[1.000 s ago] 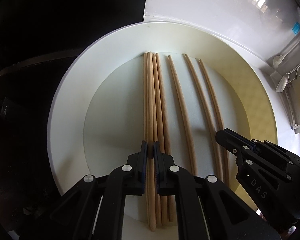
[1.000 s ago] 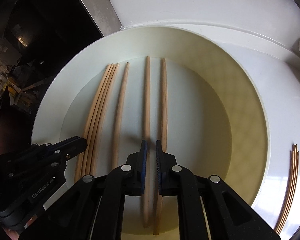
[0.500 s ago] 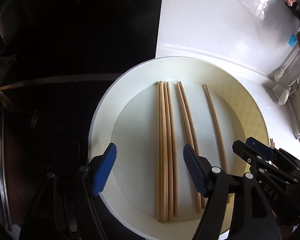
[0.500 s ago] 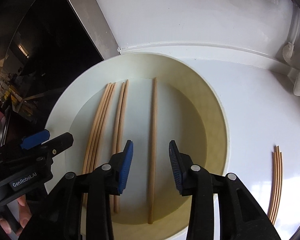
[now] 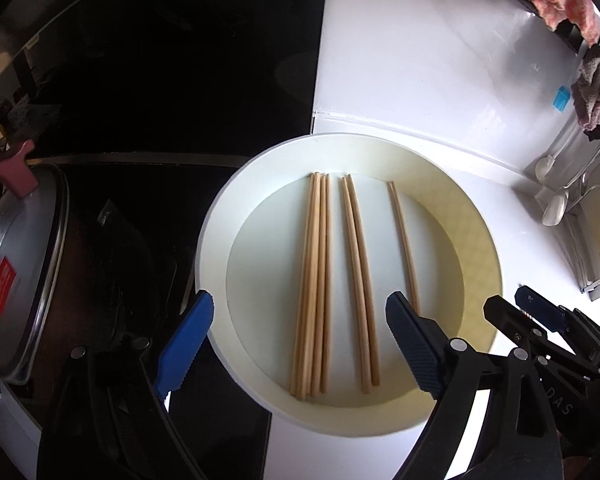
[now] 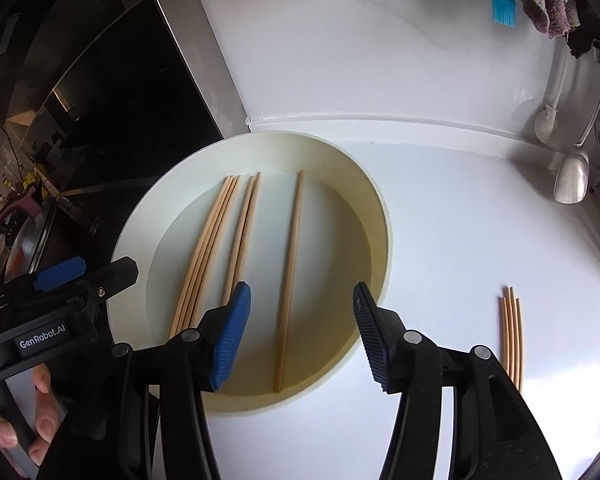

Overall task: Organize utensils
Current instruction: 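Move both open tools back to the chopstick bundle on the counter, then slide one chopstick out of the bundle with each gripper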

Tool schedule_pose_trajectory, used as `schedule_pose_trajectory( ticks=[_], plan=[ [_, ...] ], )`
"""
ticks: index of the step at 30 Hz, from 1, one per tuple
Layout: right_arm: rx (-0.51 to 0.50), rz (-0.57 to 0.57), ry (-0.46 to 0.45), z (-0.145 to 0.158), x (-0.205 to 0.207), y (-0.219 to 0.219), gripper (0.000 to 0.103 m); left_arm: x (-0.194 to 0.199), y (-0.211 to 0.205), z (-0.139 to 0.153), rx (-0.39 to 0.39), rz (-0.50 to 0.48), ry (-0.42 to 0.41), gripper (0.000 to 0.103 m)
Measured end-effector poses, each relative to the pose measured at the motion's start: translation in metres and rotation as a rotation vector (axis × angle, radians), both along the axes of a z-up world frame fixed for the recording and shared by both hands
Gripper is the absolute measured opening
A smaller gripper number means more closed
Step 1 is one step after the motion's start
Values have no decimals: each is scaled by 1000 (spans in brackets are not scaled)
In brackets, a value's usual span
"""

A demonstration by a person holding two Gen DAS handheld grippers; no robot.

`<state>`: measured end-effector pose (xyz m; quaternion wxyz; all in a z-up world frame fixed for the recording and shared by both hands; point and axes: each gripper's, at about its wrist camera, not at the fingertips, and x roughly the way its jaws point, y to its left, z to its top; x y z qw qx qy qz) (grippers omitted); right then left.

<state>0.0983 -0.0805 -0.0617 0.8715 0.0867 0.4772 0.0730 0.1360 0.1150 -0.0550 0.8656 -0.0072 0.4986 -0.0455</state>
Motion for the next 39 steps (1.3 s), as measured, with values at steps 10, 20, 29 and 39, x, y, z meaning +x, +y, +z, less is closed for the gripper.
schedule_pose_trajectory(
  ticks=[10,20,29,39],
  plan=[
    [-6,-2,4,10,-51,-60,59,-55,-55,16,1,2,-19,90],
    [-27,-43,-12,1,-113,-164,63,-110,-127,13,-24,4,-13,91],
    [-14,-106,43,-40,-143,-227,63,-139,-171,4,16,-28,19,91],
    [-46,-226,44,-60,-150,-232,63,-121,-200,-19,-5,-182,3,93]
  ],
)
